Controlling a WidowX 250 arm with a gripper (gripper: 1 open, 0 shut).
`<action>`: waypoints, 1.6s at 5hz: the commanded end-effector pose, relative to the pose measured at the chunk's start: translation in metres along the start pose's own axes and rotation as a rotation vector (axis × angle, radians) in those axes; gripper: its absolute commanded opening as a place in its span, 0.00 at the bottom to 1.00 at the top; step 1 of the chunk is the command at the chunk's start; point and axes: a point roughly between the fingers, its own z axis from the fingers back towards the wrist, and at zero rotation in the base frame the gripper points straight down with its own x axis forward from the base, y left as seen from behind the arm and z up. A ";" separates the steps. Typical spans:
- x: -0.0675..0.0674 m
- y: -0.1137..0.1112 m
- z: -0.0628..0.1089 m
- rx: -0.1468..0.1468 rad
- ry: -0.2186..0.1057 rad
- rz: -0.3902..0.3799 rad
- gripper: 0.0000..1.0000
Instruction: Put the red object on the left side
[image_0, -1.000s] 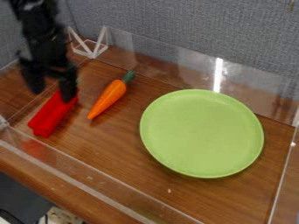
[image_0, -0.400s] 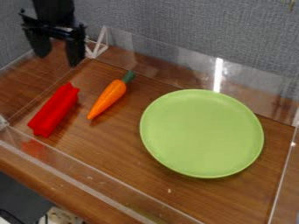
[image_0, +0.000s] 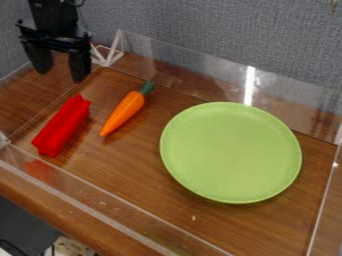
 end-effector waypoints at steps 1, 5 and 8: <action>0.006 -0.014 0.031 0.015 -0.061 -0.020 1.00; 0.008 -0.016 0.014 -0.006 -0.020 0.107 1.00; -0.002 -0.033 0.004 -0.023 -0.007 0.003 1.00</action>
